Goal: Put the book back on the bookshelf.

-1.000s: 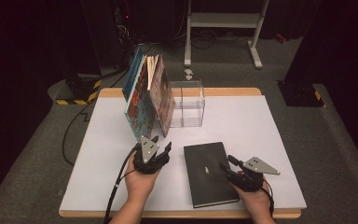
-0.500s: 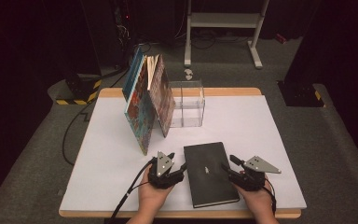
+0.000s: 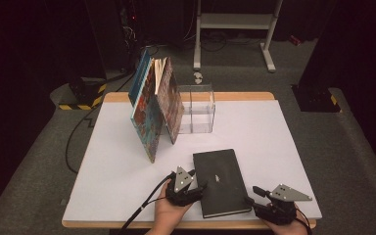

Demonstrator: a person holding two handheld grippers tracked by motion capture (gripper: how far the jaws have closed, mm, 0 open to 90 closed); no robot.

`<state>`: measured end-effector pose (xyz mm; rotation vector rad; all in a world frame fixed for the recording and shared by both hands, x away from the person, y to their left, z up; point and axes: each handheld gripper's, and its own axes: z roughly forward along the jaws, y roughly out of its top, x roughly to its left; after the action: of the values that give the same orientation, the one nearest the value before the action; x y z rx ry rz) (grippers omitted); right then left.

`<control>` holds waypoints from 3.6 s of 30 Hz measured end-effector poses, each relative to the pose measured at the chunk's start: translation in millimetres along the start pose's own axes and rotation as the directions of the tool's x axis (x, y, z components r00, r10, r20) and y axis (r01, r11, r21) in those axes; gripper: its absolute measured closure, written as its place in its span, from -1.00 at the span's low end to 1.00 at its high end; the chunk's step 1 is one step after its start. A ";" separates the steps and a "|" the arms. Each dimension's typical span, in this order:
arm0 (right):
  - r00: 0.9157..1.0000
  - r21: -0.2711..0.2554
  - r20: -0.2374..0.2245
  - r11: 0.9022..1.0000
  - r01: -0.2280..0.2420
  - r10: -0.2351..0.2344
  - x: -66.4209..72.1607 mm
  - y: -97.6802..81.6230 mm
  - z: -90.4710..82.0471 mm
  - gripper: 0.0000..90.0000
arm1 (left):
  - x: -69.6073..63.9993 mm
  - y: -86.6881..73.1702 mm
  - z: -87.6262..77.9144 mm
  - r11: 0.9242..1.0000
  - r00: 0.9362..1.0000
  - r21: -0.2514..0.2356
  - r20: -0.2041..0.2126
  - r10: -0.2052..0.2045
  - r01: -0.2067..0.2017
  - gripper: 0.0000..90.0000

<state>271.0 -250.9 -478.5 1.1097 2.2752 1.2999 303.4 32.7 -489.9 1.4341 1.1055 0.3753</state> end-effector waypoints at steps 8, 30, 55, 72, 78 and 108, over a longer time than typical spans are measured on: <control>0.998 0.037 -0.052 0.998 0.043 -0.041 12.3 -11.5 -4.3 0.05 | -0.9 -2.3 3.6 1.000 1.000 0.022 0.009 -0.008 0.007 -0.07; 0.996 0.065 -0.070 0.996 0.063 -0.058 20.0 -4.3 24.0 -0.04 | 19.0 3.3 7.9 0.999 0.999 0.034 -0.033 -0.019 0.020 -0.06; 0.998 0.009 -0.061 1.000 -0.007 0.007 19.6 28.2 53.9 -0.01 | 42.4 14.0 8.1 0.997 0.996 0.032 -0.064 -0.067 0.069 0.00; 0.989 -0.001 0.021 0.989 -0.145 0.145 -16.7 42.9 77.6 -0.09 | 21.2 4.2 3.3 0.999 0.999 0.030 -0.037 -0.015 0.016 0.18; 0.981 0.026 -0.013 0.981 -0.192 0.193 -22.7 40.3 78.7 -0.20 | 27.3 5.2 7.9 0.996 0.996 0.037 -0.017 -0.086 0.086 -0.06; 0.985 -0.005 -0.024 0.985 -0.171 0.171 -8.0 46.4 97.5 -0.18 | 67.7 27.3 31.0 0.988 0.989 0.056 -0.023 -0.145 0.146 -0.22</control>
<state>355.1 -184.7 -494.4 1.3197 2.2305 1.3895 371.6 72.5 -497.5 1.3924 1.2366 0.2549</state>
